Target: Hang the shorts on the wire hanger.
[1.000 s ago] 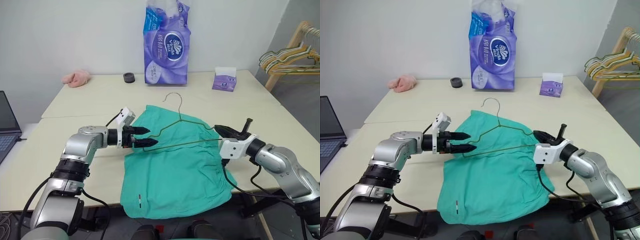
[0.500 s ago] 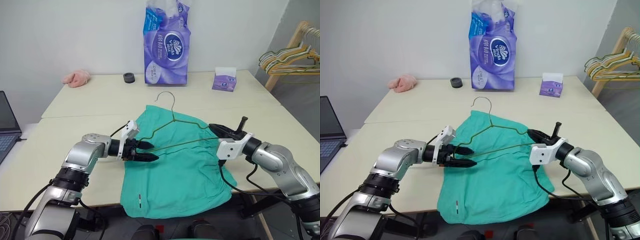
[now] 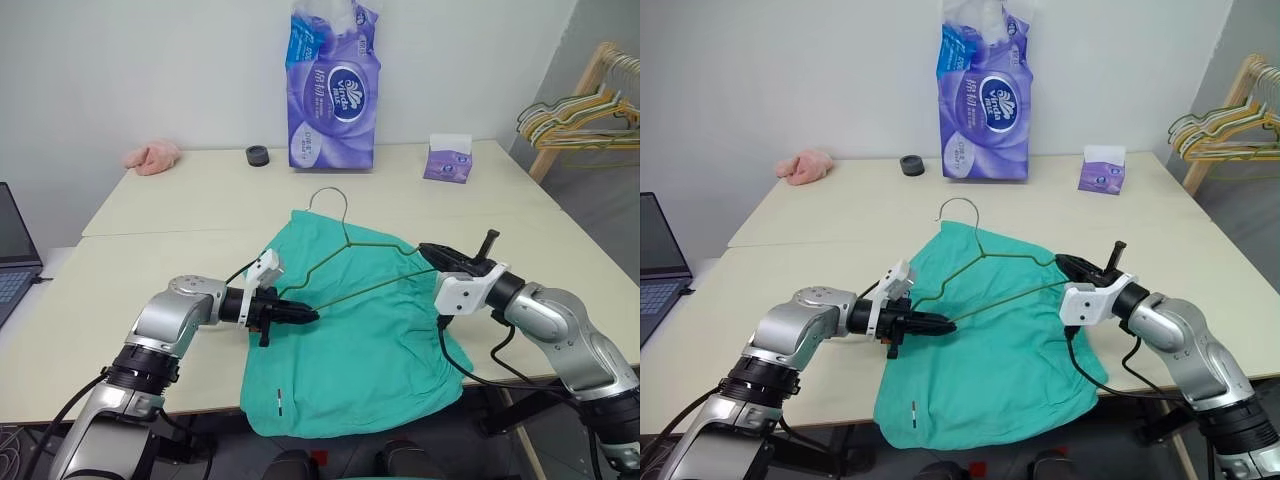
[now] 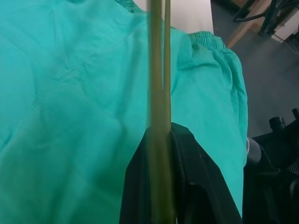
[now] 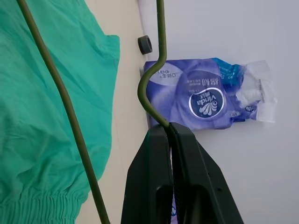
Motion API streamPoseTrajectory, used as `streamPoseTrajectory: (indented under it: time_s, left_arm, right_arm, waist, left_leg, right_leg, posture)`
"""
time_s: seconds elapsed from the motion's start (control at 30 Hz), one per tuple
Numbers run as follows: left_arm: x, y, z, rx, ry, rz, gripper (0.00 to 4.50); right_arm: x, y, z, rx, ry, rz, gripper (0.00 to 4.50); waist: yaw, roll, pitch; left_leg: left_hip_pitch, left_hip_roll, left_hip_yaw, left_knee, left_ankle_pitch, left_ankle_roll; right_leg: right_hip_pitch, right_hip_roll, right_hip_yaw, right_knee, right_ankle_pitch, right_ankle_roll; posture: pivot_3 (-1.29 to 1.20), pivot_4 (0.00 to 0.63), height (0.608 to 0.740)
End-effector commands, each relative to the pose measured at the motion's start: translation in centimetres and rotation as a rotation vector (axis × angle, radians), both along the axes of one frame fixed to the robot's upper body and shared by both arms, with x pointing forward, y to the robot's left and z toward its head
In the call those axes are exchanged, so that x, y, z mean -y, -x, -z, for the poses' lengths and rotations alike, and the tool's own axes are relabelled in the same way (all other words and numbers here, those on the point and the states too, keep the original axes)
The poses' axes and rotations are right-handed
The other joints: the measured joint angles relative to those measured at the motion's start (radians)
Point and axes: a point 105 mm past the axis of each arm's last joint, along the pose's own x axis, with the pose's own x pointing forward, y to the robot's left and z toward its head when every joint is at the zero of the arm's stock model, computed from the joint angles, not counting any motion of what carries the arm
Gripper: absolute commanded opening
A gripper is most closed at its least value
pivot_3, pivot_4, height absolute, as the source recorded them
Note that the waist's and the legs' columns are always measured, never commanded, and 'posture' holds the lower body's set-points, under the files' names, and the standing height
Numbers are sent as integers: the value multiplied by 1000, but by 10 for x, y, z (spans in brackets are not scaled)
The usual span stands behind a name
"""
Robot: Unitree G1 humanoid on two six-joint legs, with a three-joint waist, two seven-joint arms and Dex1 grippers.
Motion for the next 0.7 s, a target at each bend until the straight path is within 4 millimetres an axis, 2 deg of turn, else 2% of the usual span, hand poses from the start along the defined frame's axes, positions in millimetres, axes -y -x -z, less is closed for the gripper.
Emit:
streamPoseTrajectory:
  time_s: [0.03, 0.1, 0.13, 0.17, 0.37, 0.47, 0.57, 0.7]
  left_arm:
    - [7, -1, -9, 37, 19, 14, 10]
    - [7, -1, -9, 41, 19, 11, 10]
    - [7, -2, -9, 44, 17, 6, 0]
    - [6, -4, -9, 49, 15, -1, 0]
    - [6, -8, -10, 72, 11, -23, 0]
    - [4, -18, -12, 148, -12, -62, 0]
    - [-2, -31, -16, 290, -82, -81, 0]
    - [-6, -37, -19, 443, -178, -10, 0]
  right_arm:
    - [-12, 10, -22, 85, -7, -94, 0]
    - [-11, 9, -24, 85, -16, -91, 0]
    - [-10, 9, -24, 81, -12, -91, 513]
    - [-10, 9, -24, 79, -7, -92, 732]
    - [-8, 18, -20, 74, 20, -120, 2772]
    - [-3, 31, -14, -29, -11, -150, 3766]
    - [5, 40, -14, -164, -73, -131, 3766]
    - [15, 45, -7, -364, -113, -65, 3766]
  waist:
    - [0, 0, 0]
    - [0, 0, 0]
    - [0, 0, 0]
    - [0, 0, 0]
    - [0, 0, 0]
    - [4, 0, 0]
    - [3, -1, 0]
    - [3, -1, 0]
  left_leg:
    - [0, 0, 0, 0, 0, 0]
    - [0, 0, 0, 0, 0, 0]
    - [0, 0, 0, 0, 0, 0]
    - [0, 0, 0, 0, 0, 0]
    - [0, 0, 0, 0, 0, 0]
    - [0, 0, 0, 0, 0, 0]
    - [0, 0, 0, 0, 0, 0]
    - [0, 0, 0, 0, 0, 0]
  right_leg:
    - [0, 0, 0, 0, 0, 0]
    - [0, 0, 0, 0, 0, 0]
    - [0, 0, 0, 0, 0, 0]
    - [0, 0, 0, 0, 0, 0]
    - [0, 0, 0, 0, 0, 0]
    - [0, 0, 0, 0, 0, 0]
    - [1, 0, 0, 0, 0, 0]
    - [1, 0, 0, 0, 0, 0]
  posture:
    - [-118, 42, 740]
    - [-119, 43, 740]
    - [-119, 43, 740]
    - [-119, 43, 740]
    - [-123, 41, 740]
    - [-124, 40, 740]
    - [-126, 40, 740]
    - [-134, 39, 740]
